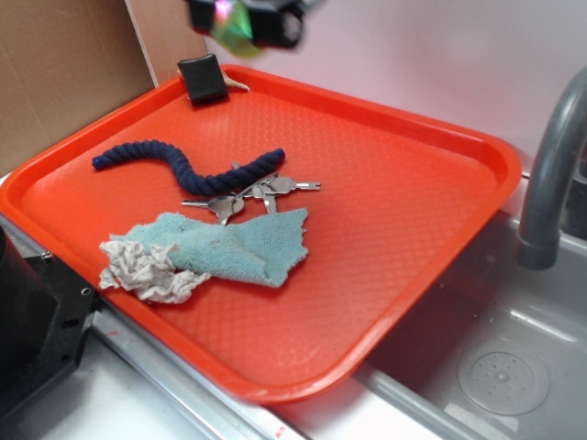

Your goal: Grab the green animal.

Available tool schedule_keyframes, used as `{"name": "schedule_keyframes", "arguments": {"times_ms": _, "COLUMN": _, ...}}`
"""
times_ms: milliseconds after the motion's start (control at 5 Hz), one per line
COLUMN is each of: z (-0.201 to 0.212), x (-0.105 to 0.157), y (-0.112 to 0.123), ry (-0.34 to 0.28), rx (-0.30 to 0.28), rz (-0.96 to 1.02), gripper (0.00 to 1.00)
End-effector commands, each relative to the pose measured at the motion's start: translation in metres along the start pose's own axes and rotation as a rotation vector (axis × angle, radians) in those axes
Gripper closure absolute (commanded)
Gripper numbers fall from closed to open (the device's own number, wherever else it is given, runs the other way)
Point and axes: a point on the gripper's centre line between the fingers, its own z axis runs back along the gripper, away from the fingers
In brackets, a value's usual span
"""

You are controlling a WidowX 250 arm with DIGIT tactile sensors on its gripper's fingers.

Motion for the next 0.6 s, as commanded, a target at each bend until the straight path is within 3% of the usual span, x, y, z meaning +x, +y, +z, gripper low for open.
{"name": "schedule_keyframes", "arguments": {"times_ms": 0, "z": 0.0541, "x": -0.0405, "y": 0.0169, "ry": -0.188, "rx": 0.0, "rz": -0.025, "gripper": 1.0}}
{"name": "schedule_keyframes", "arguments": {"times_ms": 400, "z": 0.0452, "x": -0.0459, "y": 0.0176, "ry": -0.153, "rx": -0.033, "rz": -0.013, "gripper": 1.0}}
